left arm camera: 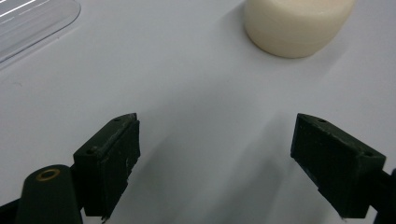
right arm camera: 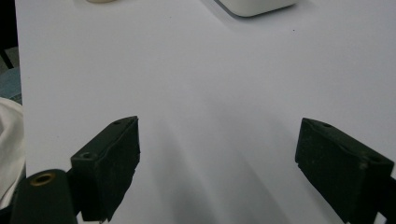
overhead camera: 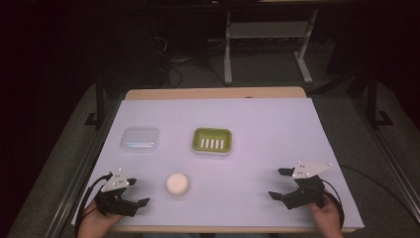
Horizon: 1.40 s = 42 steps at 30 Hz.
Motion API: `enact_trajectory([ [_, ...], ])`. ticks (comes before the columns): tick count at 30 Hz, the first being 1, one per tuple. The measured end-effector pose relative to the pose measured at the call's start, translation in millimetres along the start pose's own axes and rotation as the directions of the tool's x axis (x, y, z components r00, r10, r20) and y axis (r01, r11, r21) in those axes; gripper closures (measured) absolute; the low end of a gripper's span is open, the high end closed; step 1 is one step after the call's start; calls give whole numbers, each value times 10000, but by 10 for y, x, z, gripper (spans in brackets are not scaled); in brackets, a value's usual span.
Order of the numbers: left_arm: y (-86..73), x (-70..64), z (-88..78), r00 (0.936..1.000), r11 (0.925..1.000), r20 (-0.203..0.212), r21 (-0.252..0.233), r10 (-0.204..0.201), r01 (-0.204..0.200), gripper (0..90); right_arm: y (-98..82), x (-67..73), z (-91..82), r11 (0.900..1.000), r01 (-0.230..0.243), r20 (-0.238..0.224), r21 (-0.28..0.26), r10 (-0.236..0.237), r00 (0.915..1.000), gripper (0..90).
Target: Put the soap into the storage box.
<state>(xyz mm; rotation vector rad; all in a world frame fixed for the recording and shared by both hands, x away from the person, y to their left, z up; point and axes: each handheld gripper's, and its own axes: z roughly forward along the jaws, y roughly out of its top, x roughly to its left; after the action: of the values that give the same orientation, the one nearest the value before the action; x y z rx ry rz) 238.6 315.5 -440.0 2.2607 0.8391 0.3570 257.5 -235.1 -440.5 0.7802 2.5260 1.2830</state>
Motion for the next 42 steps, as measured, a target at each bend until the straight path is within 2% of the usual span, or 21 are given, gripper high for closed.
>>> enact_trajectory([
  [11,21,-24,31,9998,9998,16,-8,-188,188,154,20,27,23,9997,203,-64,109,-203,9998,131],
  [13,31,-25,34,10000,10000,21,58,-71,71,154,20,23,23,9997,229,-90,86,-229,9997,131],
  [15,40,-32,40,9996,9997,82,-51,-258,259,154,20,23,23,9997,215,-109,87,-214,9997,131],
  [22,44,-35,40,9993,9994,188,-160,-319,322,153,23,29,25,9997,215,-131,107,-214,9997,131],
  [26,64,-42,59,9996,9998,201,-67,-197,198,144,25,31,27,9997,211,-152,116,-209,9997,131],
  [32,86,-60,83,9990,9996,339,-83,-278,281,143,29,33,32,9997,198,-155,137,-196,9997,131],
  [42,150,-95,126,9984,10000,572,-17,-21,22,143,38,36,38,9997,228,-165,106,-226,9996,131],
])
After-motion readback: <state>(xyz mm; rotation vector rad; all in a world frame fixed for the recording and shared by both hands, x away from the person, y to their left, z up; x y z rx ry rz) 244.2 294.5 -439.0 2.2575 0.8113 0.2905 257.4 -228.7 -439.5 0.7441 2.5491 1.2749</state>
